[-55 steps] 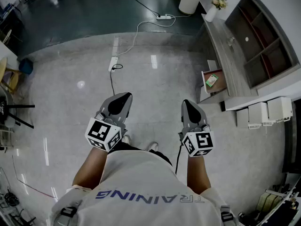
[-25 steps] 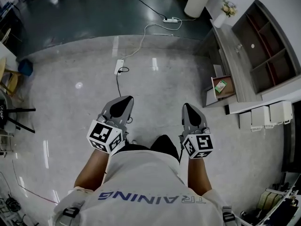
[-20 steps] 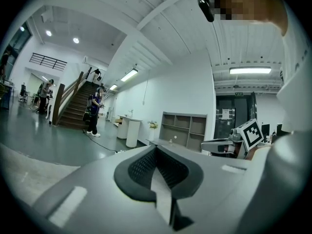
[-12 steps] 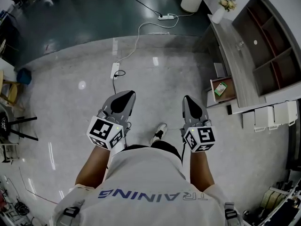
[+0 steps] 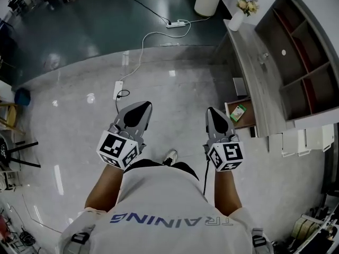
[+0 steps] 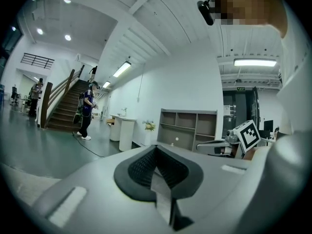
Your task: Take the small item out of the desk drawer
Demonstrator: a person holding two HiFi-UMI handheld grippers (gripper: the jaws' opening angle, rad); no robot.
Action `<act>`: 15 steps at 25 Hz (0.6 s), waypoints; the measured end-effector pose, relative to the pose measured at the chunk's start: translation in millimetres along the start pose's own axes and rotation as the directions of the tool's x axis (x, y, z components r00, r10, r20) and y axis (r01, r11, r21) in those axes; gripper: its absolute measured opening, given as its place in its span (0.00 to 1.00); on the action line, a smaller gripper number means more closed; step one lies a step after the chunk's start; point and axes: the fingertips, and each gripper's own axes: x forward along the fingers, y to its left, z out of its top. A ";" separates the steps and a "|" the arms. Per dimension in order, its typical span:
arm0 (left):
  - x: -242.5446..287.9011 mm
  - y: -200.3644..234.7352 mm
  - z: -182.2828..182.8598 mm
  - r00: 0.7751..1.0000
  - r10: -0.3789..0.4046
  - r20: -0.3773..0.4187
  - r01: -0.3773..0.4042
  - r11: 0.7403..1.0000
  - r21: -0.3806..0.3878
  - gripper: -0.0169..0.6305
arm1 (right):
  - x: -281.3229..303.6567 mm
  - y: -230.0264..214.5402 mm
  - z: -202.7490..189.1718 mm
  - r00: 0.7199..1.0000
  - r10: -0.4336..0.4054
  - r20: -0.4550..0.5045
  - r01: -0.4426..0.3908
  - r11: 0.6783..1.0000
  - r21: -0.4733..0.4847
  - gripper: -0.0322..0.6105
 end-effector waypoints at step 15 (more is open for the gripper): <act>165.2 -44.3 12.2 0.969 -0.244 -0.038 0.245 0.969 0.019 0.02 | -3.1 -144.9 5.4 0.969 -0.245 0.005 0.244 0.967 0.072 0.08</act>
